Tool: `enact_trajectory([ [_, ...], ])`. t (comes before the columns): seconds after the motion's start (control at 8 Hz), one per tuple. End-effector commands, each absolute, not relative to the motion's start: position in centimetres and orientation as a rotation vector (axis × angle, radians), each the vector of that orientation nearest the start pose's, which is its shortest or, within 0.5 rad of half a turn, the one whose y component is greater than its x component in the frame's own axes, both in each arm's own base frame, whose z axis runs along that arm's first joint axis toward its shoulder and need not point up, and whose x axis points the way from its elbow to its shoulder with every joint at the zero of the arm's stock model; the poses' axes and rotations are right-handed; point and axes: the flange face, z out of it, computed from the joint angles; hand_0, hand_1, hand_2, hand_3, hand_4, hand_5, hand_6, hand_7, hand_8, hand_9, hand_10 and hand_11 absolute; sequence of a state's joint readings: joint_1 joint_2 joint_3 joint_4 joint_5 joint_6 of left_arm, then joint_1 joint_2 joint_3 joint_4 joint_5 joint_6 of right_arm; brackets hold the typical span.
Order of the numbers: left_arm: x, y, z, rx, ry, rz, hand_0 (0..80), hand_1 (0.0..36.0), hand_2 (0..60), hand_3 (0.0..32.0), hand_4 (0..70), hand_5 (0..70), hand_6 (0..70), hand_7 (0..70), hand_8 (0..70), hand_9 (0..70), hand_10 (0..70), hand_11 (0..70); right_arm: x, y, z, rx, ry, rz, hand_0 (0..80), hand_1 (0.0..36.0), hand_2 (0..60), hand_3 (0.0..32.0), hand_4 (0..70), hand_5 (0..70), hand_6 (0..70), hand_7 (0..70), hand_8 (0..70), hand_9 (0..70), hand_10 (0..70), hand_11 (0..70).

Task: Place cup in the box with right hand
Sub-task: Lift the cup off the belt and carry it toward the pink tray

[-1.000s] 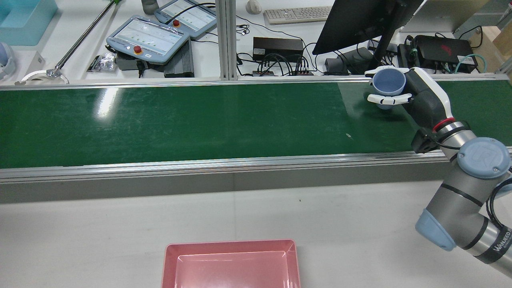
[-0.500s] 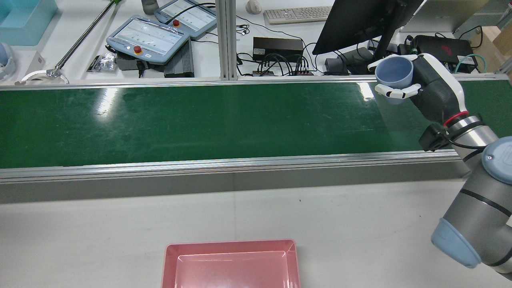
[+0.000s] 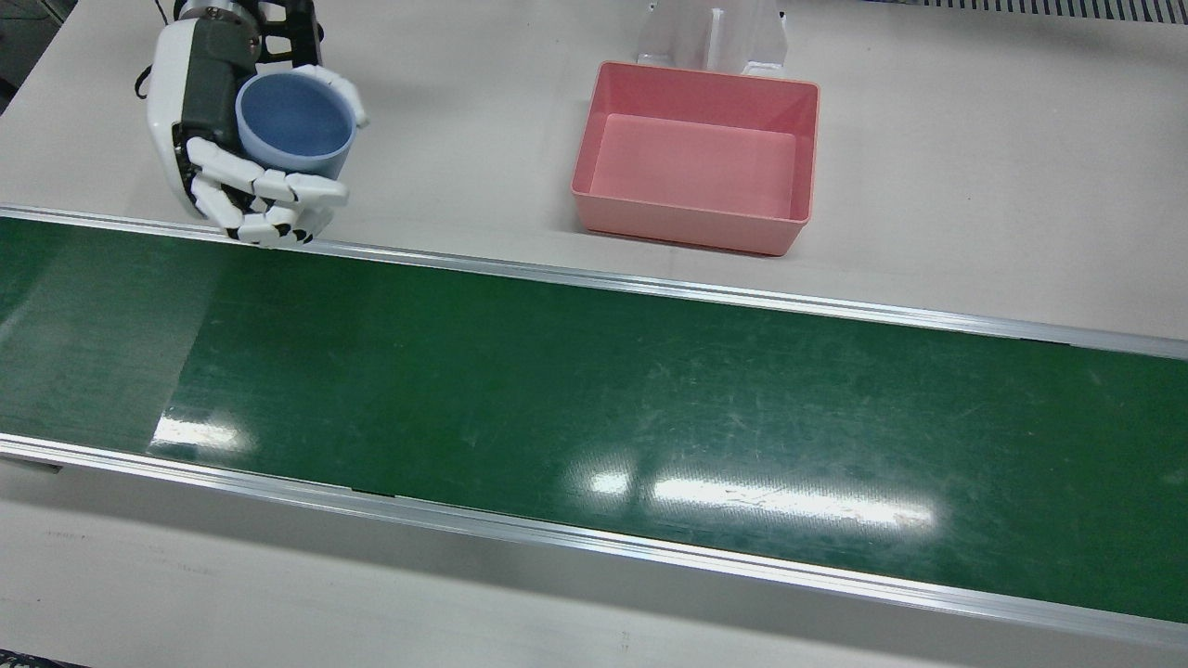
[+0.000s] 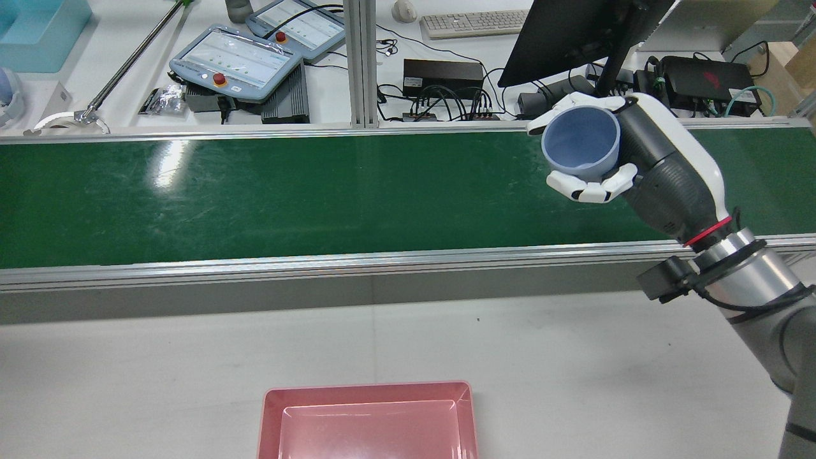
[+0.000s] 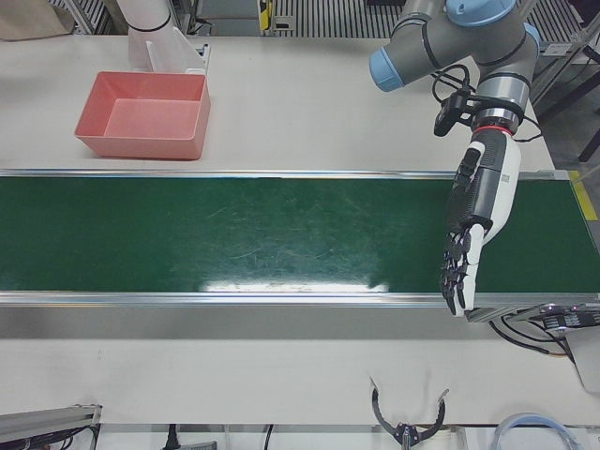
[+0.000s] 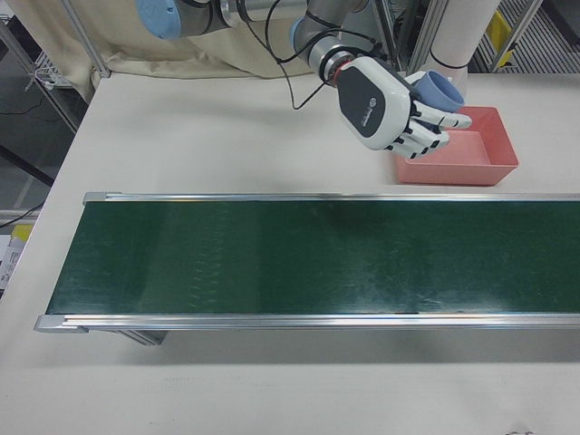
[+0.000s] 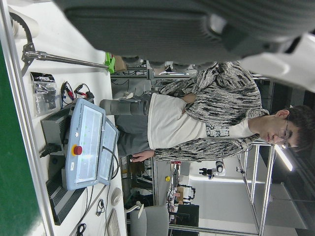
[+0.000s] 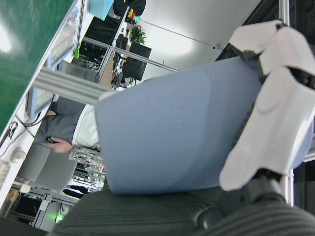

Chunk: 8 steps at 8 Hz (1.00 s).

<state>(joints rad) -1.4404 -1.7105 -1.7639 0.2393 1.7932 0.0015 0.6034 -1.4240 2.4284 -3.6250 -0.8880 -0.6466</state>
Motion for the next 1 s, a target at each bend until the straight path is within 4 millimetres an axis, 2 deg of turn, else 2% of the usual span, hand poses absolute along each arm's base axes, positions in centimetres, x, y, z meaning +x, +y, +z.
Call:
enact_trajectory([
  [0.0,-4.1,-54.6,54.6,-0.355,2.12,-1.93,0.0,0.0,0.0,0.0,0.0,0.0,0.0,0.0,0.0,0.0,0.0,0.0,-31.3,-28.2,27.4,0.065,2.966,-1.902,56.0,30.0,60.0,0.0,70.0,15.8,35.4,70.0,65.6,70.0,51.2,70.0],
  [0.12,-4.1,-54.6,54.5,-0.355,2.121,-1.929,0.0,0.0,0.0,0.0,0.0,0.0,0.0,0.0,0.0,0.0,0.0,0.0,-33.6,-25.8,26.6,0.09,3.012,-1.904,57.3,27.0,60.0,0.0,70.0,15.5,34.1,70.0,64.0,70.0,50.2,70.0],
  [0.25,-4.1,-54.6,54.5,-0.355,2.122,-1.929,0.0,0.0,0.0,0.0,0.0,0.0,0.0,0.0,0.0,0.0,0.0,0.0,-36.0,-24.1,26.7,0.123,3.05,-1.874,56.3,26.0,59.6,0.0,70.0,15.1,32.6,70.0,62.2,70.0,49.9,70.0],
  [0.38,-4.1,-54.6,54.5,-0.355,2.122,-1.929,0.0,0.0,0.0,0.0,0.0,0.0,0.0,0.0,0.0,0.0,0.0,0.0,-38.9,-22.6,27.9,0.176,3.074,-1.877,55.8,24.1,53.4,0.0,70.0,14.6,30.8,70.0,59.8,70.0,48.7,69.2],
  [0.5,-4.1,-54.6,54.5,-0.355,2.122,-1.929,0.0,0.0,0.0,0.0,0.0,0.0,0.0,0.0,0.0,0.0,0.0,0.0,-42.0,-21.5,29.5,0.215,3.083,-1.89,54.7,24.6,50.3,0.0,58.5,13.2,25.3,70.0,51.7,70.0,40.6,57.7],
  [0.62,-4.1,-54.6,54.5,-0.355,2.122,-1.929,0.0,0.0,0.0,0.0,0.0,0.0,0.0,0.0,0.0,0.0,0.0,0.0,-44.9,-20.9,31.4,0.259,3.069,-1.879,58.7,19.2,12.2,0.0,40.3,10.6,16.0,54.7,33.2,52.5,23.1,35.0],
  [0.75,-4.1,-54.6,54.5,-0.355,2.122,-1.929,0.0,0.0,0.0,0.0,0.0,0.0,0.0,0.0,0.0,0.0,0.0,0.0,-47.4,-20.3,32.8,0.3,3.055,-1.857,58.9,15.7,1.8,0.0,18.6,6.9,4.5,12.1,7.9,13.9,2.2,5.3],
  [0.88,-4.1,-54.6,54.5,-0.355,2.122,-1.929,0.0,0.0,0.0,0.0,0.0,0.0,0.0,0.0,0.0,0.0,0.0,0.0,-47.9,-19.9,32.9,0.321,3.05,-1.846,56.4,11.3,0.0,0.0,17.6,5.7,3.0,6.5,5.7,10.1,0.3,2.3],
])
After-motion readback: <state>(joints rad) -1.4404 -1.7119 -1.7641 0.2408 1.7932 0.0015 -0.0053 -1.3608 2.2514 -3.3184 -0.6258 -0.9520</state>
